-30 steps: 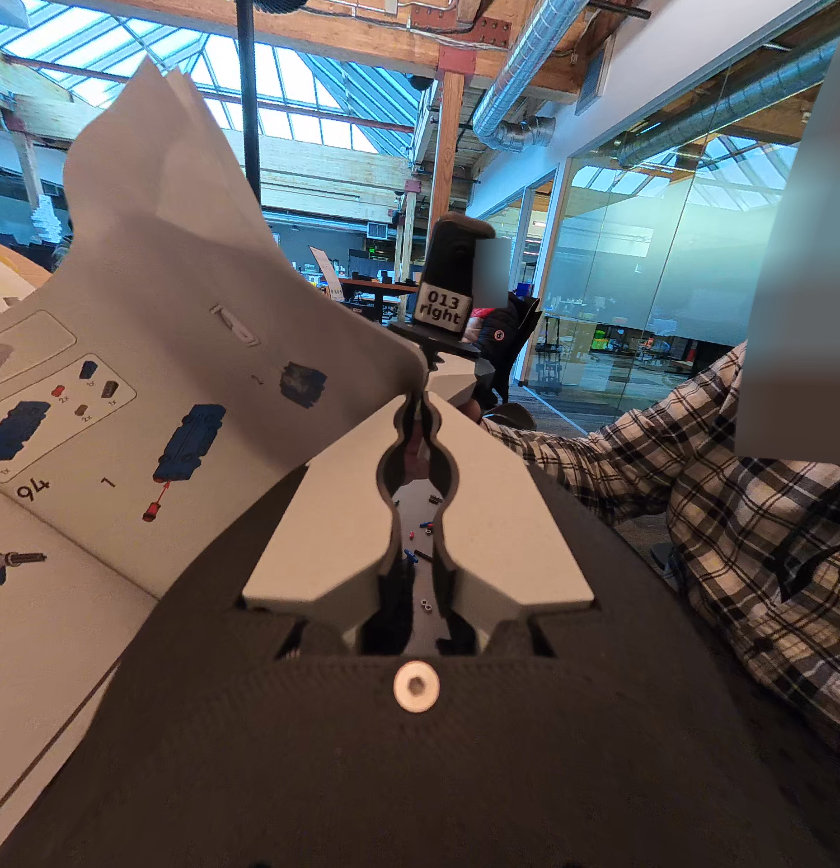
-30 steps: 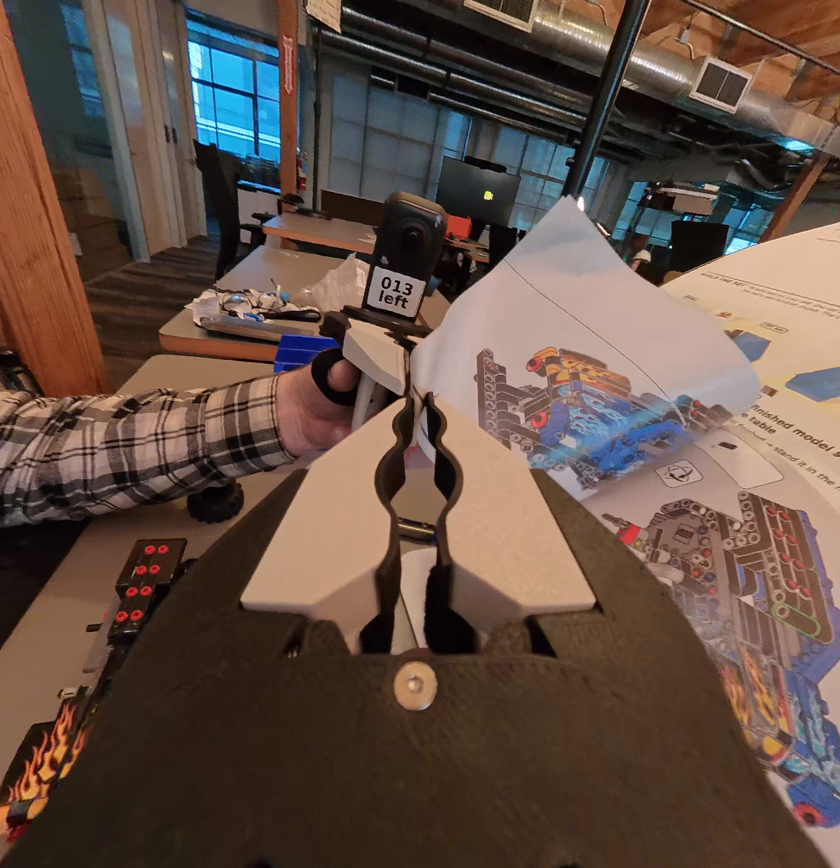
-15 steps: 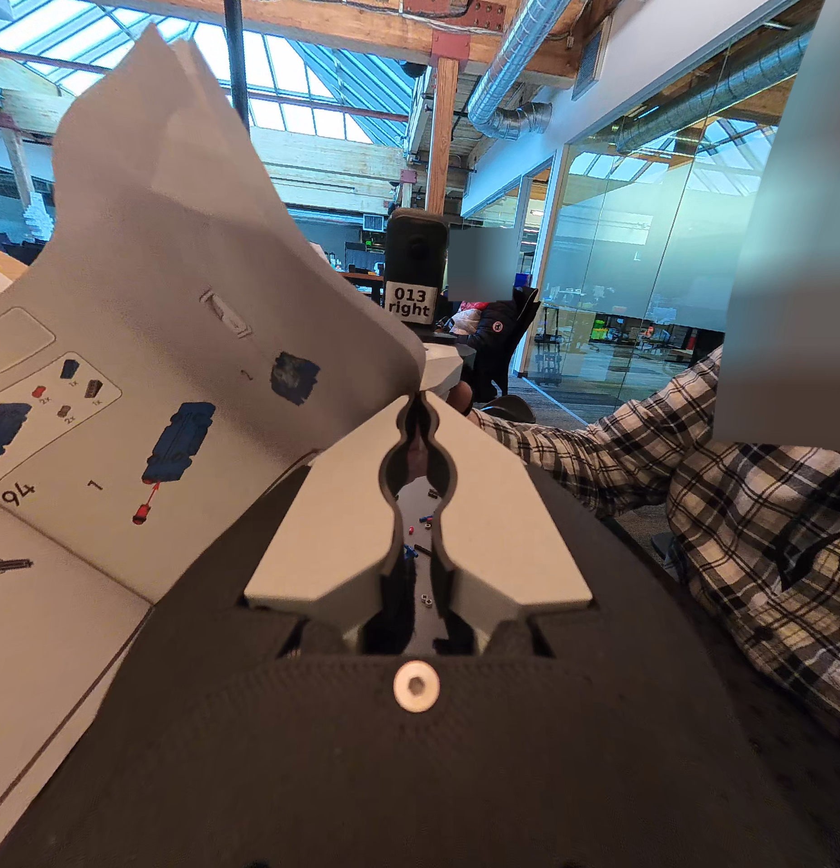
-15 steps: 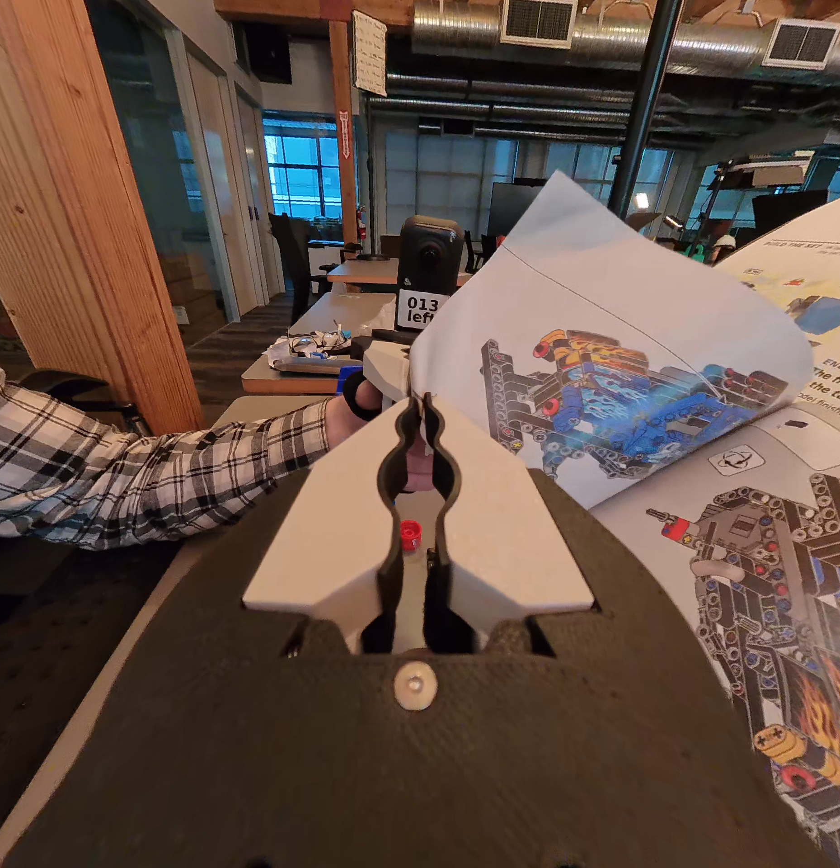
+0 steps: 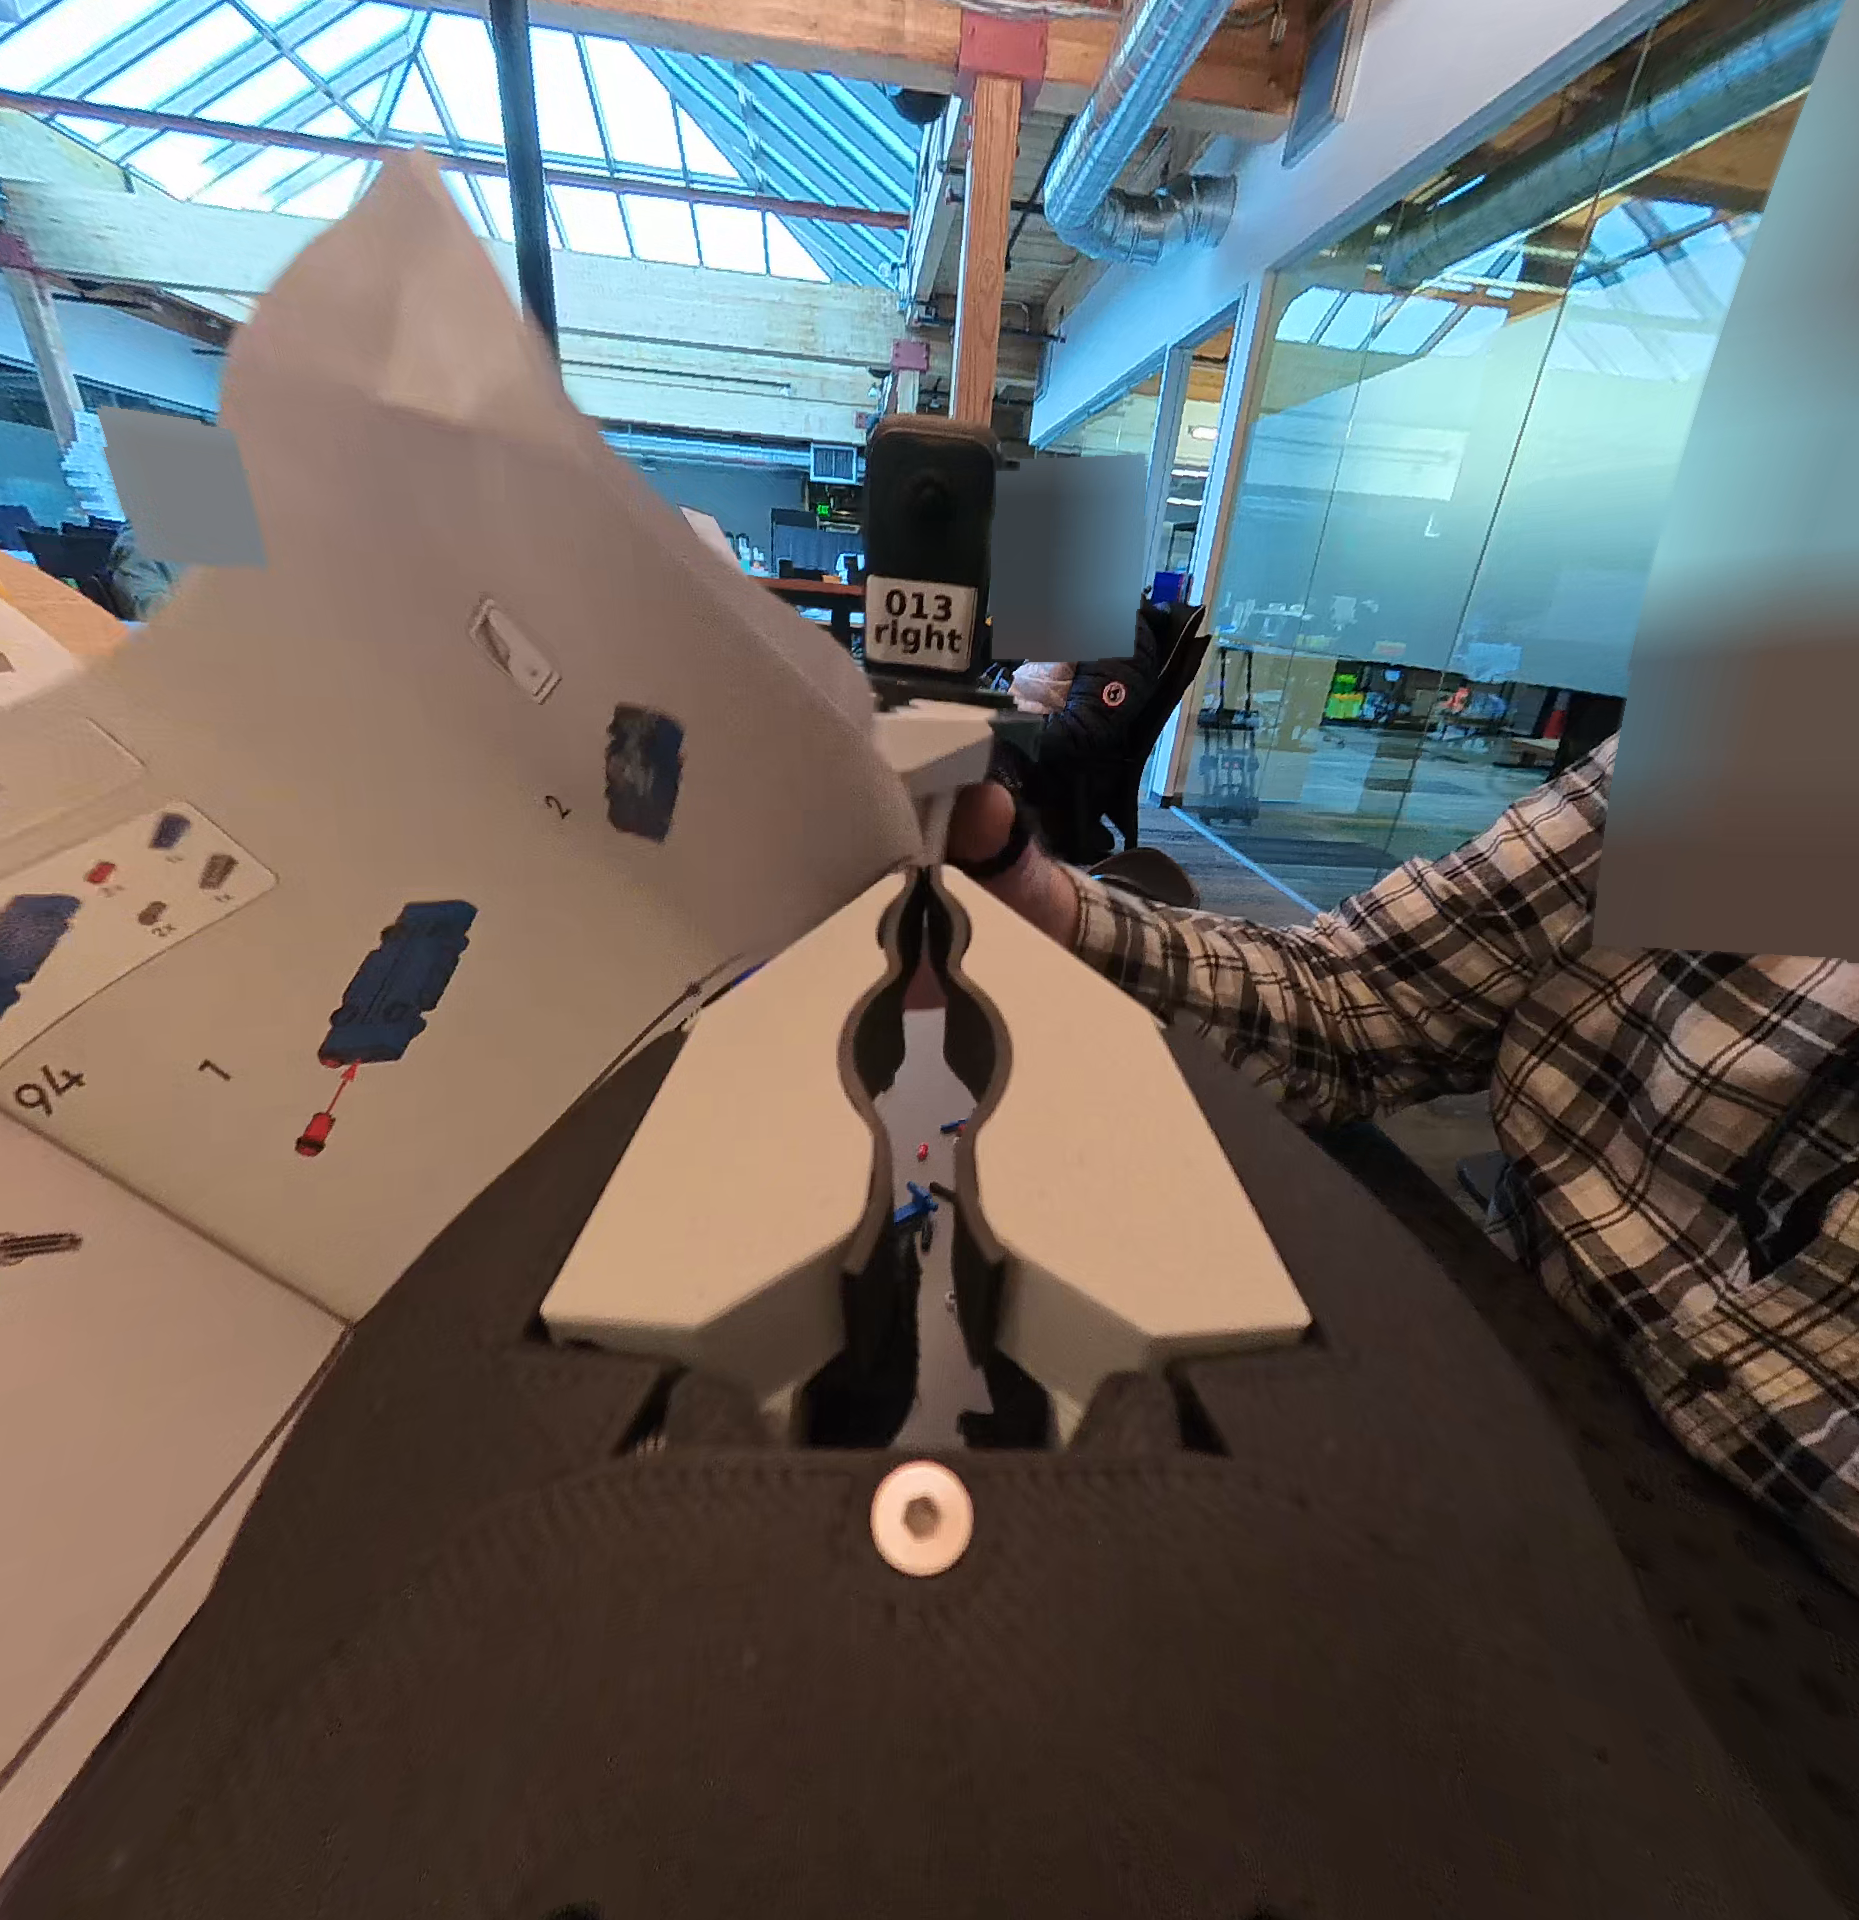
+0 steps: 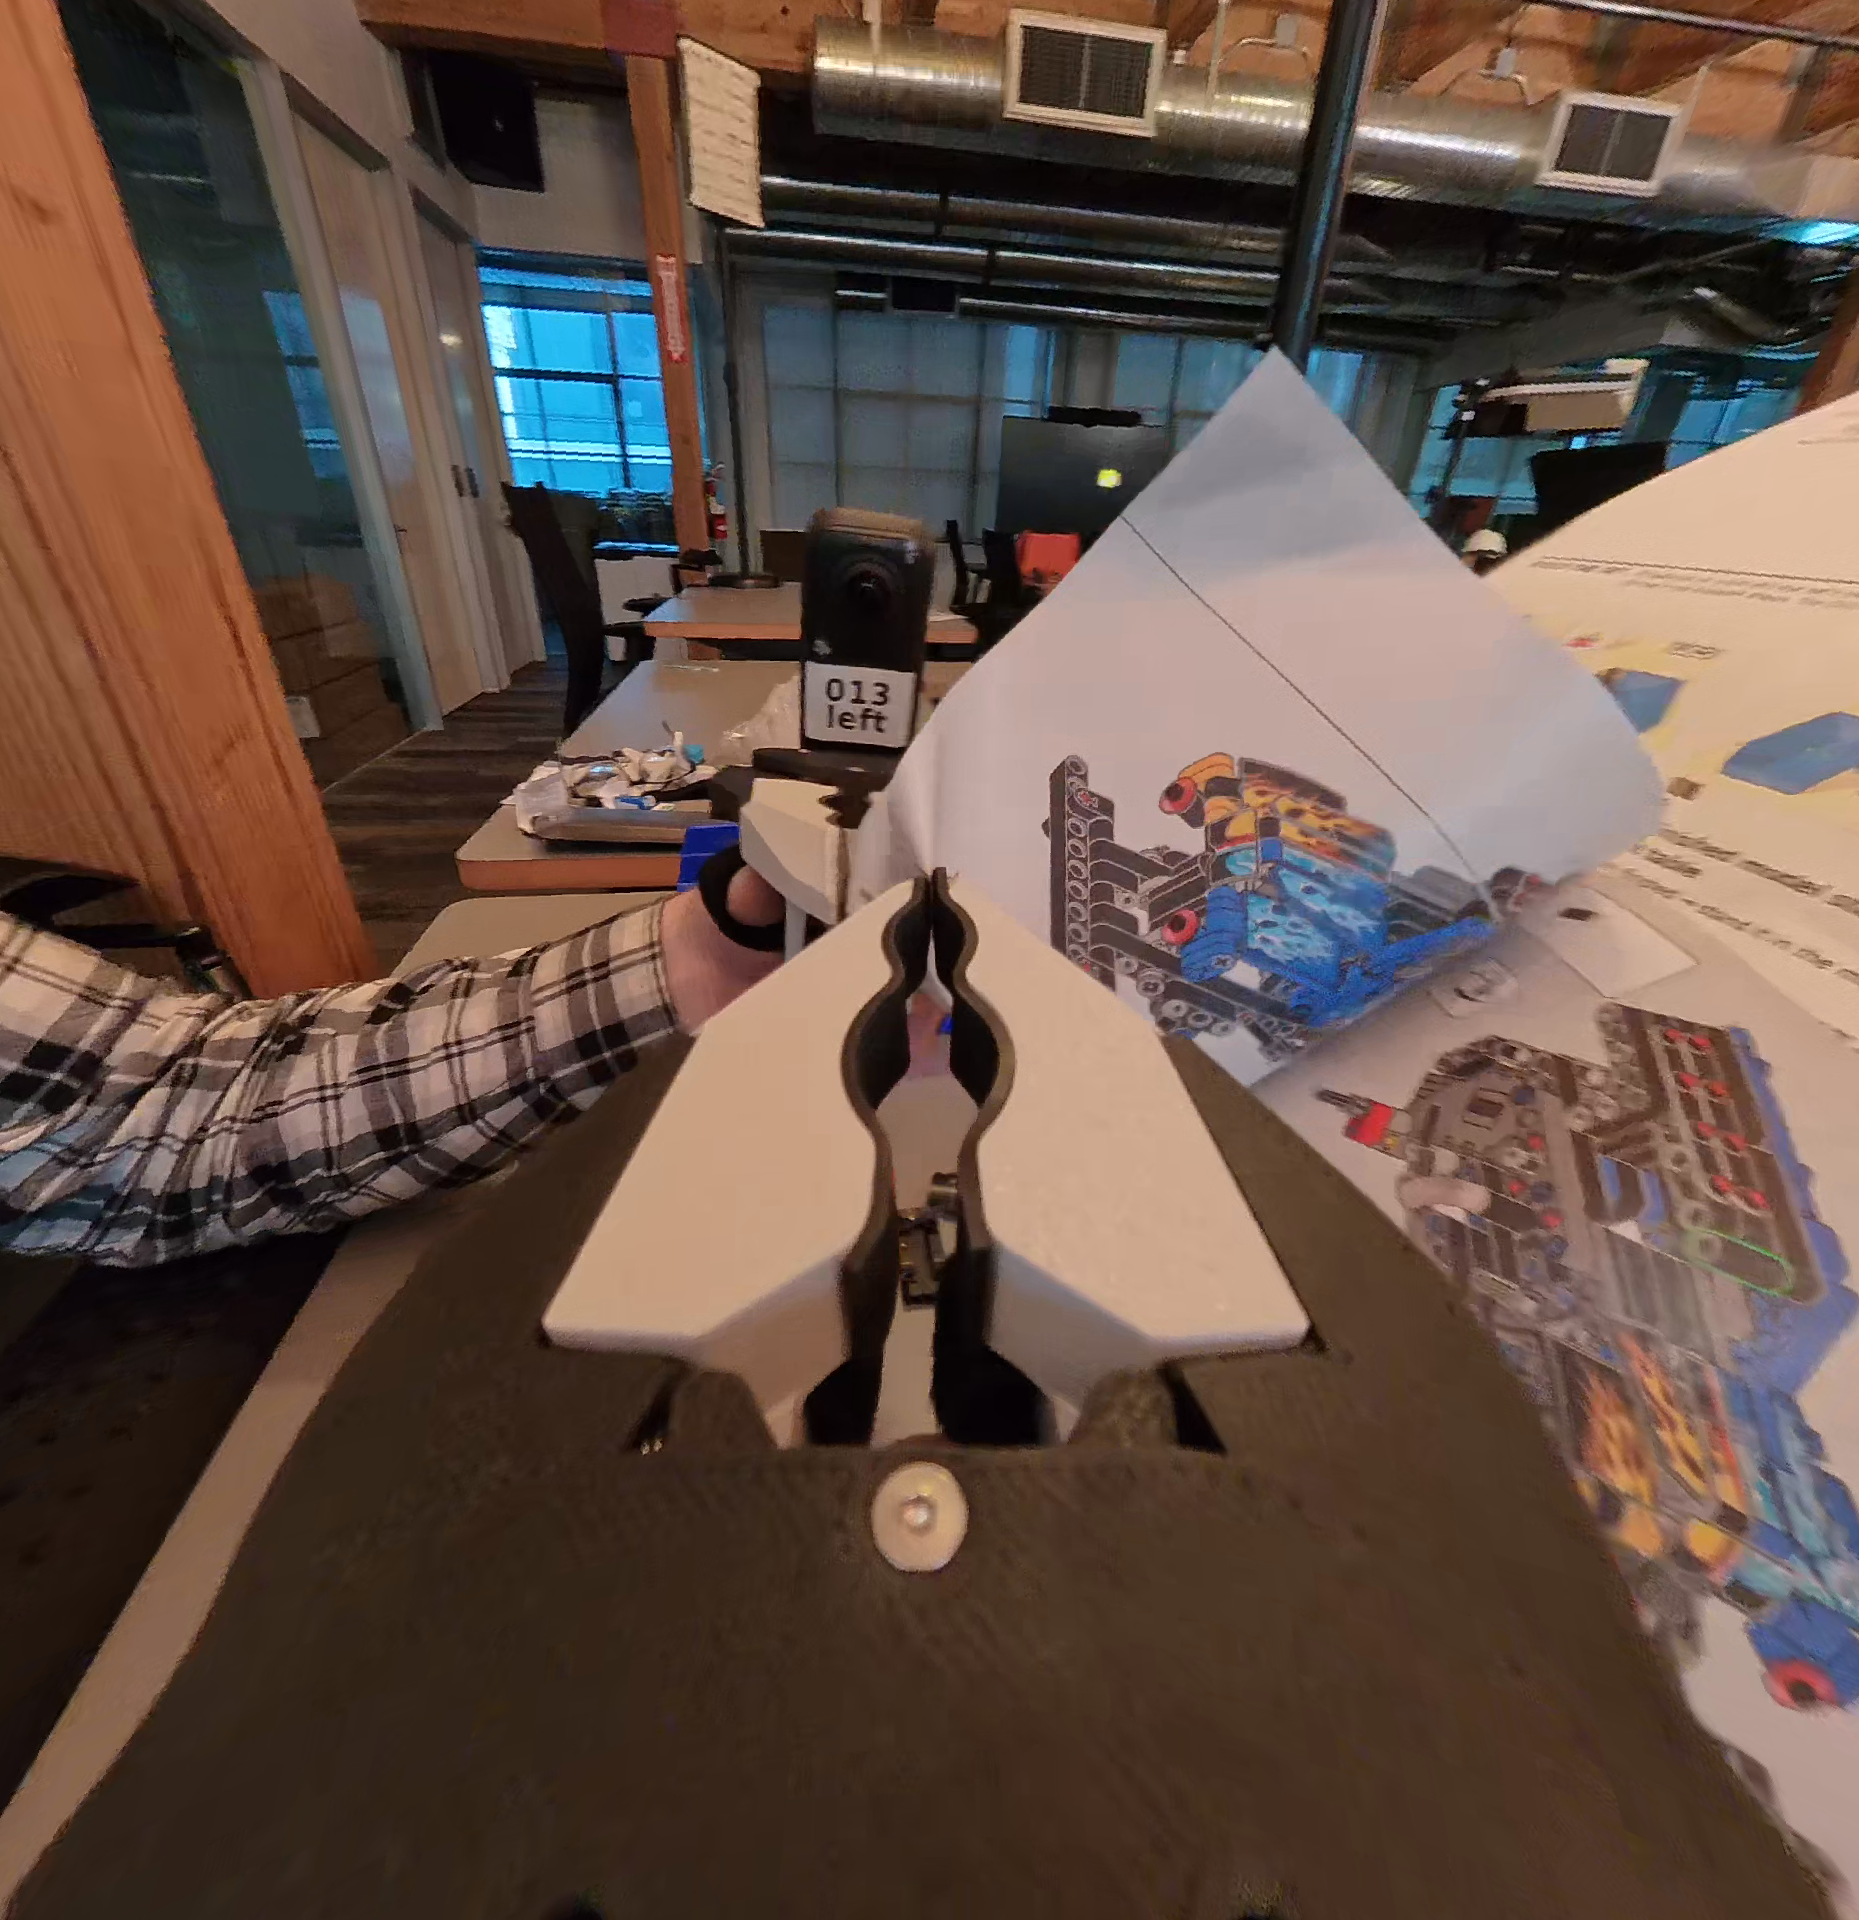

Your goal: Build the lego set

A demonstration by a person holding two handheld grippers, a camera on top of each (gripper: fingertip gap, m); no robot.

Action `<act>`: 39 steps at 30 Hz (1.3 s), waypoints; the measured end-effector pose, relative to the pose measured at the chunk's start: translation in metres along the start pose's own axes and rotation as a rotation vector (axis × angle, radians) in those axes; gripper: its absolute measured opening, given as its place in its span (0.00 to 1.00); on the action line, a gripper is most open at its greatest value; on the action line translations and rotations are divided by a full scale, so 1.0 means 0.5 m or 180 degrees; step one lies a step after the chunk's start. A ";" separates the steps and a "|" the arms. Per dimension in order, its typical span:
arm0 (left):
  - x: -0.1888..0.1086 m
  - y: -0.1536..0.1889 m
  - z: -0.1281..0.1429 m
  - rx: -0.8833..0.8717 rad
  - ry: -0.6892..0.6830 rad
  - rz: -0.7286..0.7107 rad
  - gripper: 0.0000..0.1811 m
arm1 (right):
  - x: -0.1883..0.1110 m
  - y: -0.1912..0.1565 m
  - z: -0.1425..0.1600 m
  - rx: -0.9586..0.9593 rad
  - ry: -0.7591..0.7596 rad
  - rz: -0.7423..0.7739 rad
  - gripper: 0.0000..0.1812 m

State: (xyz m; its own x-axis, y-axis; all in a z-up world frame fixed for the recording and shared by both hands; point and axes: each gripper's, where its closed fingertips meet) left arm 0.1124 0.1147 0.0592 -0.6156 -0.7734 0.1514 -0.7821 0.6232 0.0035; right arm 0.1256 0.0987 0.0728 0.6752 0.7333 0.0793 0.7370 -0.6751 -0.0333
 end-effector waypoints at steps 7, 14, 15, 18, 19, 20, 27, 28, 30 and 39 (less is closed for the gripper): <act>-0.027 -0.008 -0.015 0.0050 0.0036 -0.0104 0.00 | -0.119 0.104 -0.004 -0.0013 -0.0232 0.1239 0.00; -0.038 -0.010 -0.024 0.0076 0.0074 -0.0158 0.00 | -0.194 0.084 -0.131 -0.1388 -0.0197 0.2423 0.29; -0.037 -0.009 -0.024 0.0072 0.0079 -0.0152 0.00 | -0.164 0.060 -0.125 -0.1441 -0.0268 0.2205 0.27; -0.031 -0.007 -0.021 0.0065 0.0066 -0.0134 0.00 | -0.064 0.014 -0.058 -0.1288 -0.0641 0.1500 0.23; -0.028 -0.006 -0.020 0.0062 0.0064 -0.0123 0.00 | -0.036 0.006 -0.036 -0.1233 -0.0702 0.1338 0.21; -0.027 -0.004 -0.019 0.0064 0.0059 -0.0112 0.00 | -0.012 0.005 -0.017 -0.1174 -0.0761 0.1237 0.20; -0.028 -0.004 -0.021 0.0042 0.0098 -0.0071 0.00 | 0.053 0.017 0.021 -0.0633 -0.0652 0.0772 0.07; -0.028 -0.004 -0.020 0.0027 0.0105 -0.0056 0.00 | 0.054 0.016 0.021 -0.0587 -0.0630 0.0702 0.05; -0.027 -0.004 -0.018 0.0019 0.0107 -0.0041 0.00 | 0.058 0.009 0.025 -0.0528 -0.0619 0.0552 0.08; -0.023 0.002 -0.023 -0.0035 0.0206 0.0043 0.00 | 0.057 -0.012 0.024 -0.0696 -0.0567 0.0314 0.09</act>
State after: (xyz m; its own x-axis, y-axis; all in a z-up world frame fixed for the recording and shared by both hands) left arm 0.1200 0.1257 0.0689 -0.6183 -0.7559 0.2153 -0.7723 0.6351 0.0117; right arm 0.1409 0.1245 0.0633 0.7521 0.6529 -0.0903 0.6568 -0.7310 0.1848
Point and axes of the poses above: each gripper's, where its closed fingertips meet, x out along the fingers, z out of its underside, y = z × x across the jaws, and after that the axes turned 4 degrees about x, right-handed
